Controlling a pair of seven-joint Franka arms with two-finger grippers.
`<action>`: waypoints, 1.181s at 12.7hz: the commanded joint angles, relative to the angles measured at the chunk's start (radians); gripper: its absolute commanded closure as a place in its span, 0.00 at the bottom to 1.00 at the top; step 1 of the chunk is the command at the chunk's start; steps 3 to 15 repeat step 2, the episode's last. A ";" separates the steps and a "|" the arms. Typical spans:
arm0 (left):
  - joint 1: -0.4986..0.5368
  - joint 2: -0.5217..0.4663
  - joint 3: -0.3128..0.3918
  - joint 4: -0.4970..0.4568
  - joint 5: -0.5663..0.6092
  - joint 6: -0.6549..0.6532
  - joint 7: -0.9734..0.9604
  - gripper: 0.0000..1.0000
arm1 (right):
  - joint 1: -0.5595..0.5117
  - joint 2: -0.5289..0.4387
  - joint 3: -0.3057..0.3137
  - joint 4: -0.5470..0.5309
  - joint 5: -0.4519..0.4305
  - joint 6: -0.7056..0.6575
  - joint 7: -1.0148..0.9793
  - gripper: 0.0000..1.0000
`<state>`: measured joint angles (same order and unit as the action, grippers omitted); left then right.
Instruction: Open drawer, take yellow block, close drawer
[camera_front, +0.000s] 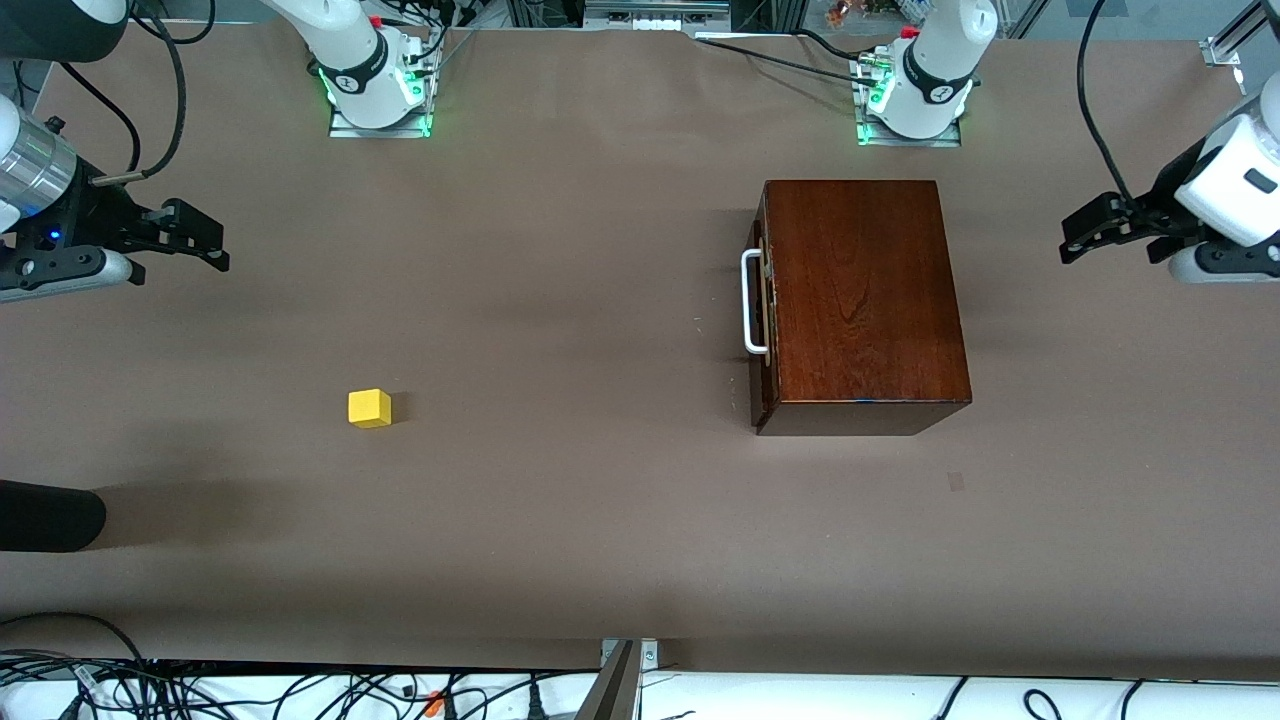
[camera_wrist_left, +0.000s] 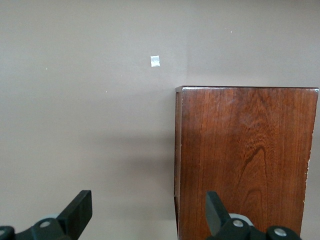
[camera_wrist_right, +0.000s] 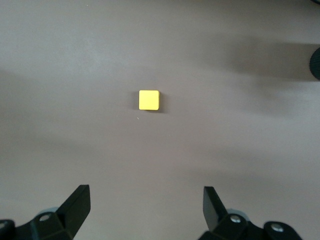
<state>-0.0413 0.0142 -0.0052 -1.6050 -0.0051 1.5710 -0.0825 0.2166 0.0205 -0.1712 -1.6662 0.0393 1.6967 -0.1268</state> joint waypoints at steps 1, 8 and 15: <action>0.006 0.015 -0.001 0.033 0.007 -0.012 -0.008 0.00 | 0.000 0.009 0.009 0.028 -0.004 -0.016 0.001 0.00; 0.006 0.015 -0.001 0.033 0.007 -0.014 -0.008 0.00 | 0.000 0.010 0.009 0.028 -0.003 -0.014 -0.001 0.00; 0.006 0.015 -0.001 0.033 0.007 -0.014 -0.008 0.00 | 0.000 0.010 0.009 0.028 -0.003 -0.014 -0.001 0.00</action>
